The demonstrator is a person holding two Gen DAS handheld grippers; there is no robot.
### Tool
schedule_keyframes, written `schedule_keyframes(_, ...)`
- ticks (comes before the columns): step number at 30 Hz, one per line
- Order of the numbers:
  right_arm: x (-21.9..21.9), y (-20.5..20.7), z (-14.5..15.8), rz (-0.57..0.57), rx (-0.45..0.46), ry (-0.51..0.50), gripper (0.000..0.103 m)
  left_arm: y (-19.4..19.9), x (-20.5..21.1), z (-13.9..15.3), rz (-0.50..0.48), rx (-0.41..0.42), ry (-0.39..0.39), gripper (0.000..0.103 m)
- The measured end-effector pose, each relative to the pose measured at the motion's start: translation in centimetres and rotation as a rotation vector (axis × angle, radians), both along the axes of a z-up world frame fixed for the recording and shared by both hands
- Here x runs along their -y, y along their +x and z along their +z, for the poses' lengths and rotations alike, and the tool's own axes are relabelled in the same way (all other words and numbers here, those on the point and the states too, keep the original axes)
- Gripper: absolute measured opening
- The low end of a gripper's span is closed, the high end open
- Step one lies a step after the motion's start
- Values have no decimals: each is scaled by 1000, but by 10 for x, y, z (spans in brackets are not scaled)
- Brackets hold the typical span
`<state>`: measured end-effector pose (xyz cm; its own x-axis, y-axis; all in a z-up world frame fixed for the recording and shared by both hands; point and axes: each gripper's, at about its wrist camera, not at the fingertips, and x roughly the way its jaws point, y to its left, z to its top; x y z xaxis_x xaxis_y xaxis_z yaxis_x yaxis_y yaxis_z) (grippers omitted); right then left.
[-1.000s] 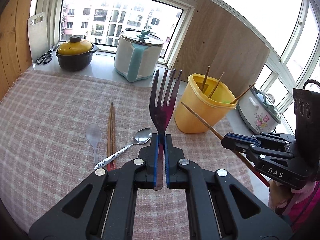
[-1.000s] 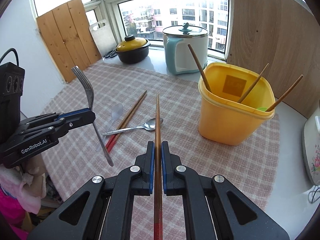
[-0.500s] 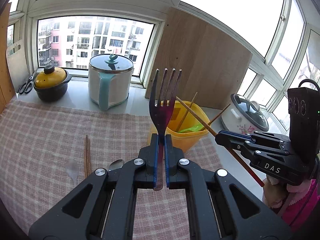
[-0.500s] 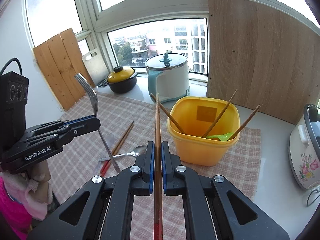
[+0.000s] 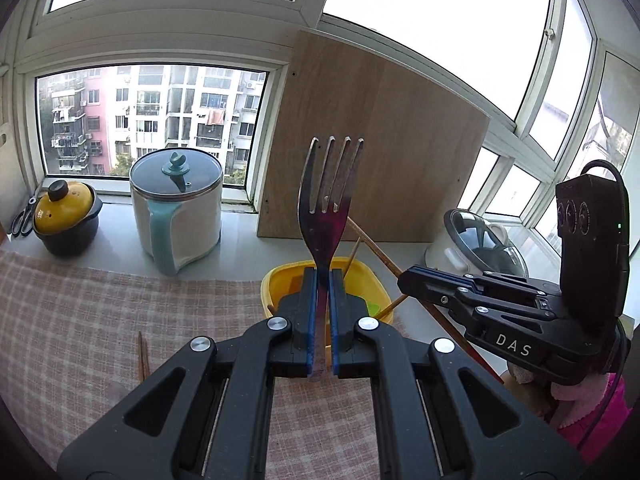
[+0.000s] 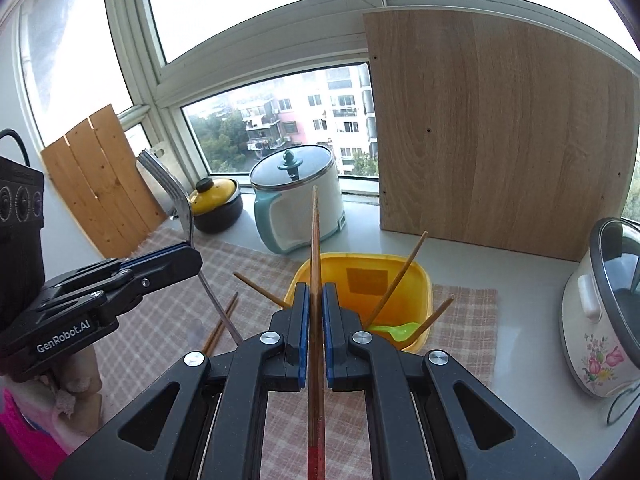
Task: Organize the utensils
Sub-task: 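Lower the fork and chopstick into the yellow container and open both tools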
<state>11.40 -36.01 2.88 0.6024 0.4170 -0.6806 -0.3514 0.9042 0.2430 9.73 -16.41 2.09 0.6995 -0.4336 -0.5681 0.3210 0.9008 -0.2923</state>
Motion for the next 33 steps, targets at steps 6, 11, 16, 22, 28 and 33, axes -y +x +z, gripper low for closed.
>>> schedule_keyframes(6,0,24,-1,-22,15,25,5,22,10,1,2,-3,6,3)
schedule_keyframes(11,1,42,-11,-52,18,81,5,38,13,-3,8,-17,6,3)
schedule_keyframes(16,2,59,-20,-96,44,127,5,48,13,-9,18,-24,19,3)
schedule_keyframes(22,-2,68,-35,-113,50,156,5,56,14,-19,10,-35,31,3)
schedule_keyframes(28,-3,77,-43,-110,65,147,5,66,15,-29,6,-57,21,3)
schedule_keyframes(33,-7,80,-43,-106,82,115,5,73,17,-37,0,-72,23,3)
